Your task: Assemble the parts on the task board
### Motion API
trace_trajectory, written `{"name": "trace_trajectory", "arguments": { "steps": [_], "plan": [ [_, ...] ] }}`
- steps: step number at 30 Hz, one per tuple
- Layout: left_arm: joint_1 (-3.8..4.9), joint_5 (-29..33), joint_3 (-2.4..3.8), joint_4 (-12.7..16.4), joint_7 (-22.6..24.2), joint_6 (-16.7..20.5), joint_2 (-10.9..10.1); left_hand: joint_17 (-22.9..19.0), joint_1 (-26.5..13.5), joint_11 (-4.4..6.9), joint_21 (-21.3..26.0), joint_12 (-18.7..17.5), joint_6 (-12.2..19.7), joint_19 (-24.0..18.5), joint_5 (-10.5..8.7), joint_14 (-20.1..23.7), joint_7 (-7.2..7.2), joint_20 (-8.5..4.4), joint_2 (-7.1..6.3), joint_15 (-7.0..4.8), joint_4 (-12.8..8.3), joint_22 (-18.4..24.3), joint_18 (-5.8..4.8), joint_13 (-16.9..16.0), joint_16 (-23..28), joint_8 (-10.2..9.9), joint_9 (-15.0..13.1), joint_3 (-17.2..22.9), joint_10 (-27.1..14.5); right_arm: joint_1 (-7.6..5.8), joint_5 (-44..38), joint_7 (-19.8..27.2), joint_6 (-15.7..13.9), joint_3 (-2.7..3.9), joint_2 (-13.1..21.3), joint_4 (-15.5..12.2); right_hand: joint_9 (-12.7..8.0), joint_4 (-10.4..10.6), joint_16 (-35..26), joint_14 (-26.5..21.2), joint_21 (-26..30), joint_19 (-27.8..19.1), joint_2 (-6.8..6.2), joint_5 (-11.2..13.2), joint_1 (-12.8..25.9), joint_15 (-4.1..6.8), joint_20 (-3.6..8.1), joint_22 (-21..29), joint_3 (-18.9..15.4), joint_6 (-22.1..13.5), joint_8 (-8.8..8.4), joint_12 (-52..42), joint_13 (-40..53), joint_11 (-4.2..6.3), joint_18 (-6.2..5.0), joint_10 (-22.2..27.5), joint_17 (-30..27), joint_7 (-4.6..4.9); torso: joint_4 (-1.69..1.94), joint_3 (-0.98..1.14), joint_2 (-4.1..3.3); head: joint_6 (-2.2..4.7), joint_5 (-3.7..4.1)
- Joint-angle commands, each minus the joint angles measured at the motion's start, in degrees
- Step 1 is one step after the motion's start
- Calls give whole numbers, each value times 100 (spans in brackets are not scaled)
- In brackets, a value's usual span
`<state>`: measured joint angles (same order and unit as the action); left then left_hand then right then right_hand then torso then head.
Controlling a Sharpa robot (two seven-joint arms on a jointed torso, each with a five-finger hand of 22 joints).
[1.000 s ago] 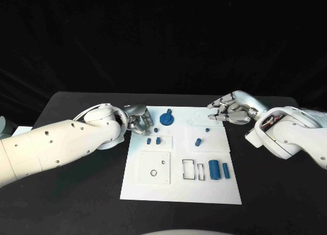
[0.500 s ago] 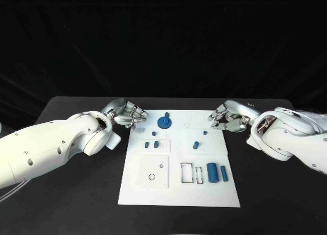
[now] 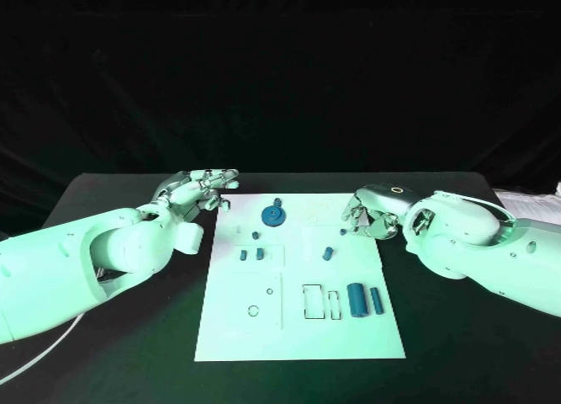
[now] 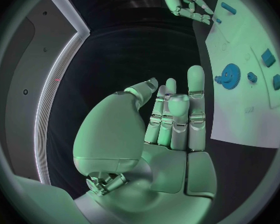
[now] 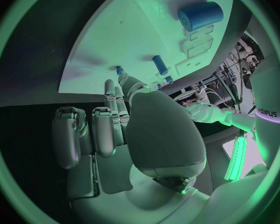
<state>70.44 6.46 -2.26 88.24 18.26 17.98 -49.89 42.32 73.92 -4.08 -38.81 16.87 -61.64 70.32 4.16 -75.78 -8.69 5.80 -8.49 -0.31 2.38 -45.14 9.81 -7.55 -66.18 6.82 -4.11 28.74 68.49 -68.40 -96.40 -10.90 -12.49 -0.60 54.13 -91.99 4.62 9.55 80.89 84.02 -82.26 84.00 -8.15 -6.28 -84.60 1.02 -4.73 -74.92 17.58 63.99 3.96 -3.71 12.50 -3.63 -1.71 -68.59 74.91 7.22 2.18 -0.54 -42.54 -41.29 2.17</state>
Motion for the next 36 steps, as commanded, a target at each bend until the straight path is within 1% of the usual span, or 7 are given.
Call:
{"name": "trace_trajectory", "arguments": {
  "steps": [1,6,10,25,30,34,36],
  "plan": [
    [1,570,0,71,430,-218,-36,-12,2,5,27,37,-15,9,22,10,10,-35,55,-18,-2,10,71,-12,20,22,7,-30,-32,37,-508,-226,340,-6,-50,14,-10,-3,-22,341,24,31,-66,33,12,-18,-54,-361,63,16,-29,17,-73,8,-104,60,149,-46,15,0,-3,0,24],
    [-3,593,-3,152,457,-241,-105,-6,5,6,41,71,-13,17,29,8,10,-37,77,-19,-3,21,70,-26,10,27,8,-45,-53,79,-593,-224,407,-8,-129,44,-10,-3,-26,341,30,29,-73,42,21,-11,-51,-355,123,25,-26,15,-146,12,-105,68,143,-56,4,0,1,-16,30],
    [-5,600,-7,187,473,-250,-142,-3,0,5,50,95,-8,26,40,3,9,-39,84,-19,-2,29,70,-35,1,28,10,-60,-71,98,-678,-214,452,-8,-188,80,-6,5,-32,342,39,27,-69,42,51,44,-14,-347,197,48,-21,7,-230,49,-109,55,137,-100,6,2,3,-16,50],
    [-6,603,-20,243,477,-401,-227,-48,25,4,78,150,5,36,60,21,8,-41,101,-19,-30,49,68,-56,10,32,13,-80,-132,161,-738,-206,518,-15,-354,215,-2,12,-33,346,147,-41,-56,37,84,78,25,-196,278,72,-21,5,-317,67,-145,30,137,-116,11,1,-2,-50,16],
    [-7,603,-21,243,466,-407,-225,-48,25,4,78,150,5,36,60,21,8,-41,101,-19,-30,49,68,-56,10,32,13,-80,-132,173,-739,-202,545,-16,-412,265,-1,15,-33,347,151,-40,-43,36,93,80,32,-193,306,77,-21,4,-342,67,-145,24,136,-113,3,4,-1,-51,-1],
    [-7,603,-21,245,446,-410,-225,-58,38,3,88,174,12,41,63,24,6,-41,106,-18,-44,56,68,-64,8,34,15,-87,-154,178,-740,-202,597,-17,-446,299,18,-21,-31,351,149,-29,30,64,70,89,45,-200,422,158,4,-15,-409,86,-142,-55,140,-130,5,1,-1,-59,5],
    [-7,603,-21,247,437,-407,-225,-63,44,1,93,185,16,44,63,25,4,-41,108,-17,-51,60,67,-68,7,34,15,-91,-167,179,-740,-207,672,-17,-457,315,37,-83,-18,356,142,-19,113,214,7,96,54,-214,539,231,25,-28,-442,101,-138,-135,157,-138,5,1,3,-61,12]
  ]
}}
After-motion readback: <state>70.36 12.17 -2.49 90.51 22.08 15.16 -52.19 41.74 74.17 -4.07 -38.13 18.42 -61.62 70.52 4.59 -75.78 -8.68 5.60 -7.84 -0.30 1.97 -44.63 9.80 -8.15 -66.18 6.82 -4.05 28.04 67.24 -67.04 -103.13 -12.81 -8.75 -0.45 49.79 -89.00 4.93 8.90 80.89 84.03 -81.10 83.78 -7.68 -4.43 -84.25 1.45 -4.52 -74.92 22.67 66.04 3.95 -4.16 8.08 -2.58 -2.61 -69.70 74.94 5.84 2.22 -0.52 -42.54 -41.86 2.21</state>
